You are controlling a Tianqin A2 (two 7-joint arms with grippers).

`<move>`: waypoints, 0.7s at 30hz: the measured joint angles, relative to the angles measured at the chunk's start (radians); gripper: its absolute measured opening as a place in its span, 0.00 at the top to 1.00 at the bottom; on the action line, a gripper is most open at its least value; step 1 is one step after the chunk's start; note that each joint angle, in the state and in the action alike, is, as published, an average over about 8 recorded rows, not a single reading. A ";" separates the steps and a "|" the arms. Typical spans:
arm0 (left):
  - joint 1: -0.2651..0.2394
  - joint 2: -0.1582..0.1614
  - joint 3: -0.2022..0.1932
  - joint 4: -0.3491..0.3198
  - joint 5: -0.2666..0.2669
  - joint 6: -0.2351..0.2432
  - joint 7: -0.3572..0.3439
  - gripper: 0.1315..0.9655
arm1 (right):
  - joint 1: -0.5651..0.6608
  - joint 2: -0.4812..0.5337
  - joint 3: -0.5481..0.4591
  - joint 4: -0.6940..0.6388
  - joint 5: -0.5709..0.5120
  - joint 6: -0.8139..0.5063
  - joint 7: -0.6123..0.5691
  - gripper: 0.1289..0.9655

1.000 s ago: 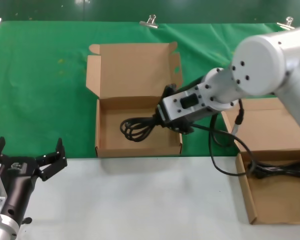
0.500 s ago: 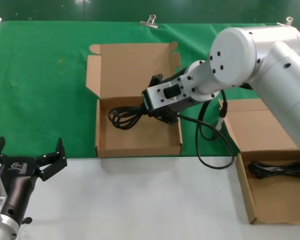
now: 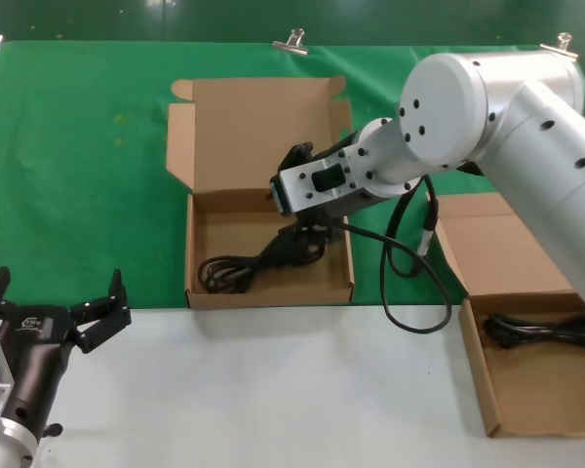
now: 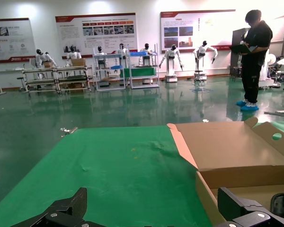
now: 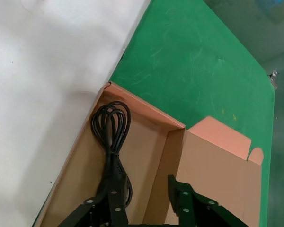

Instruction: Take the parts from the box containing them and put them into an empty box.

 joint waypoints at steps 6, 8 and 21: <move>0.000 0.000 0.000 0.000 0.000 0.000 0.000 0.00 | -0.012 0.022 0.005 0.032 0.007 -0.003 0.011 0.69; 0.000 0.000 0.000 0.000 0.000 0.000 0.000 0.00 | -0.024 0.044 0.011 0.066 0.010 -0.009 0.024 0.67; 0.000 0.000 0.000 0.000 0.000 0.000 0.000 0.00 | -0.107 0.101 0.055 0.178 0.050 0.012 0.062 0.41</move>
